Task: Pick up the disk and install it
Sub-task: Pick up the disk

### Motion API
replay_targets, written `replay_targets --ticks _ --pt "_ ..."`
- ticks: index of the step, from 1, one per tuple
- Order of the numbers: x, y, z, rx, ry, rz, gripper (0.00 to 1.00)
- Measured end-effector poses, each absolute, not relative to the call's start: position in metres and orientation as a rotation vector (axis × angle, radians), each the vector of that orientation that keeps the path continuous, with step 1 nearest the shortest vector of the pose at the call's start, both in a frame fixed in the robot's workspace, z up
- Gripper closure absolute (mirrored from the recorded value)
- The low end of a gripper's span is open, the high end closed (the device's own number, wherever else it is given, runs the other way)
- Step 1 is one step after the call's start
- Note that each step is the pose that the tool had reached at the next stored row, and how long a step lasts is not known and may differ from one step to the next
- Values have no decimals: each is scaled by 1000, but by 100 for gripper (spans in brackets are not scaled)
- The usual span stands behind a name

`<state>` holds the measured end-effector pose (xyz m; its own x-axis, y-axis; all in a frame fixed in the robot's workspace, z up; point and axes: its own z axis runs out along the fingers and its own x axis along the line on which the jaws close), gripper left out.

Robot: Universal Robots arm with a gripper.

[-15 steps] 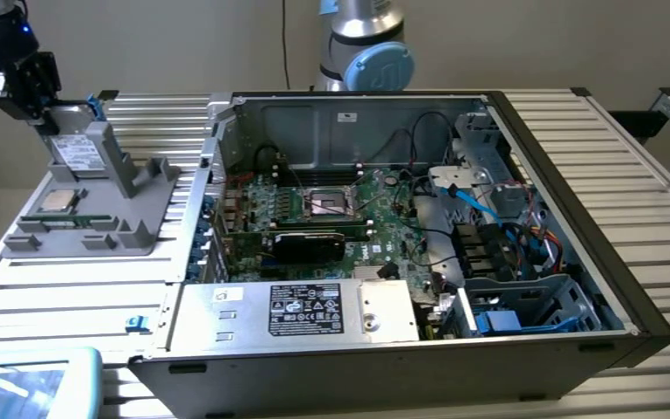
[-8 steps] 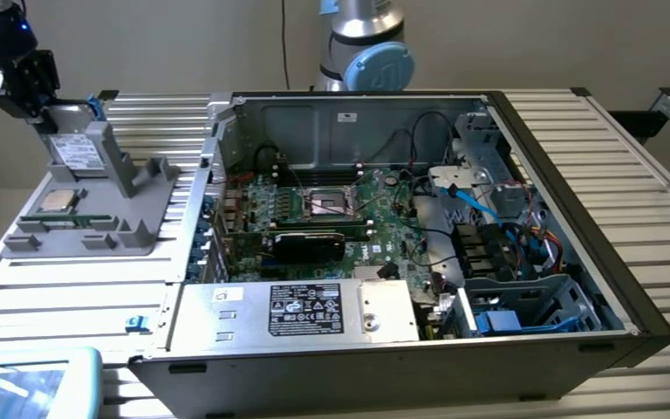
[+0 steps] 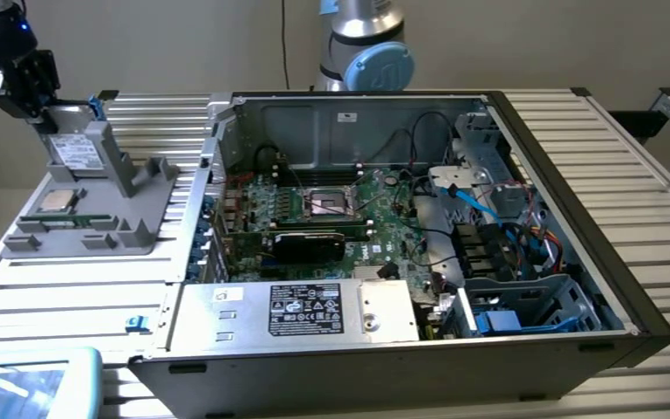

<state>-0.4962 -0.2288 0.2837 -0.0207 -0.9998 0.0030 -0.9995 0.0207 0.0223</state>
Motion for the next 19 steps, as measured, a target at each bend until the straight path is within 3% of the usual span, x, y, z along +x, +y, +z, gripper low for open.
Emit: replay_targets --ticks 2,5,19 --pt "-496 -229 283 2186 -2231 -22 60" --pt "-496 -229 282 2186 -2232 -21 48" --pt "-496 -229 281 2183 -2229 -26 48"
